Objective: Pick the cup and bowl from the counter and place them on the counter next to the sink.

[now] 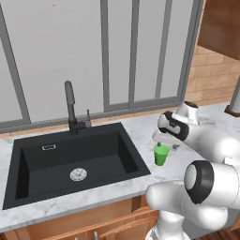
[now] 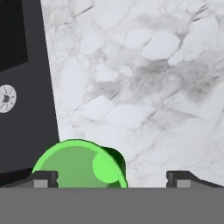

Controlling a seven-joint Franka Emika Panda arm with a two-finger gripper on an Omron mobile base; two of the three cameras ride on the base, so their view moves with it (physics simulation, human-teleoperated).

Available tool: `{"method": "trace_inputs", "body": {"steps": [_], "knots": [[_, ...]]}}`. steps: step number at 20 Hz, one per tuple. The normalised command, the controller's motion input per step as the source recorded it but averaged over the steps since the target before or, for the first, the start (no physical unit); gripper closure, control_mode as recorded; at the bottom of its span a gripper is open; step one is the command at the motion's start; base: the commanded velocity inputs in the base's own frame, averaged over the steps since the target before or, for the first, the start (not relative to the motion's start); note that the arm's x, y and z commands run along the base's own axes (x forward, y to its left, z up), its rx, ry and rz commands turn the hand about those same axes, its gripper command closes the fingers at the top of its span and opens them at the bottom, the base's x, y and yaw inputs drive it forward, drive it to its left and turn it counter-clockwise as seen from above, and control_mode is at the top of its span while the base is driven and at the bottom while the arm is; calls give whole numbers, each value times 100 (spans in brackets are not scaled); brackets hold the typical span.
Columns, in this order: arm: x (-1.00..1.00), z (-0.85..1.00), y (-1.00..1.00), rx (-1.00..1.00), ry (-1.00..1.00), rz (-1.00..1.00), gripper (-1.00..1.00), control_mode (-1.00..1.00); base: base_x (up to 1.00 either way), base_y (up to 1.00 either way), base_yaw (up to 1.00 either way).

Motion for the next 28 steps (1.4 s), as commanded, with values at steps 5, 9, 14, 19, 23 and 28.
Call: {"method": "trace_inputs", "body": {"steps": [5, 9, 14, 19, 23, 28], "knots": [[-7, 32, -5, 8, -1, -1, -100, -100, 0, 0, 0], [-12, 34, -14, 7, 0, 0, -100, -100, 0, 0, 0], [-47, 33, -9, 3, 0, 0, -100, -100, 0, 0, 0], [-72, 34, 5, 0, 0, 0, -100, -100, 0, 0, 0], [-62, 29, 33, -4, 0, 0, -100, -100, 0, 0, 0], [-53, 23, 38, -4, 0, 0, -100, -100, 0, 0, 0]]}}
